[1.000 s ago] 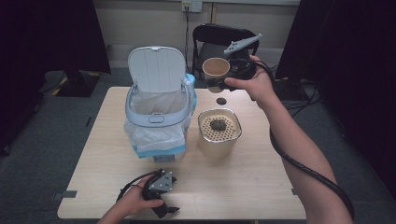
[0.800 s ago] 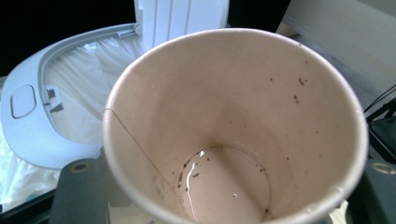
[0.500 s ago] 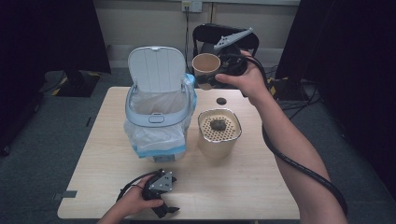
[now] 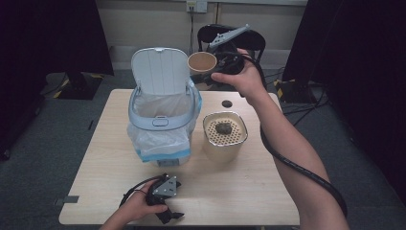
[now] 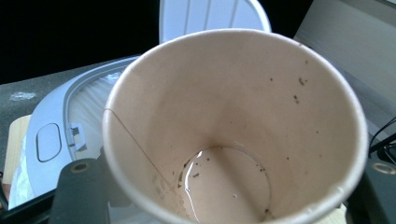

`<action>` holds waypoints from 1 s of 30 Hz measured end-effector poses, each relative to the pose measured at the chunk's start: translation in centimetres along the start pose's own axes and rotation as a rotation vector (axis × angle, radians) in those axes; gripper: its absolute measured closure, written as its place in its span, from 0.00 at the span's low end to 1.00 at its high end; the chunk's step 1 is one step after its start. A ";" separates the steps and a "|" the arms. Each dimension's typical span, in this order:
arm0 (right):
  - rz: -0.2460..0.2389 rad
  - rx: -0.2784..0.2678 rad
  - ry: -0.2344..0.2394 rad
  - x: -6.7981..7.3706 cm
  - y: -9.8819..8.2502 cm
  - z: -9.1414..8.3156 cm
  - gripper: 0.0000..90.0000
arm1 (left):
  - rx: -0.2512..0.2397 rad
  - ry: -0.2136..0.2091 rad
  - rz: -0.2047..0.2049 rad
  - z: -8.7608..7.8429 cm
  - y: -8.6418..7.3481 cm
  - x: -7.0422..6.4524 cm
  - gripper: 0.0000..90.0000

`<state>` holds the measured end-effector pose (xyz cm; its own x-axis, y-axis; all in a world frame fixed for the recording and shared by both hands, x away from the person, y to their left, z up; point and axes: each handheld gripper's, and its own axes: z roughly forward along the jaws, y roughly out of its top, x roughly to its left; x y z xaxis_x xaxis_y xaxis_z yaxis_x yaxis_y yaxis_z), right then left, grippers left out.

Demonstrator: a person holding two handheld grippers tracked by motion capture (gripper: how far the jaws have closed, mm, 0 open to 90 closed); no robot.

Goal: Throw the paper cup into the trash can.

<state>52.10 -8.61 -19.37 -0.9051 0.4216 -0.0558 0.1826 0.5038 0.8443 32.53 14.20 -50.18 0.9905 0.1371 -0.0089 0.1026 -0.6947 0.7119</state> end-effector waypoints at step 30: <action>-0.034 0.014 0.104 3.8 1.0 5.0 0.31 | 0.002 -0.002 0.000 0.0 0.0 0.0 0.00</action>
<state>50.73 -2.75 -21.39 -0.9457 0.3237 -0.0284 0.1553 0.5272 0.8354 32.53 14.21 -50.16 0.9907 0.1354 -0.0099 0.1022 -0.6960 0.7107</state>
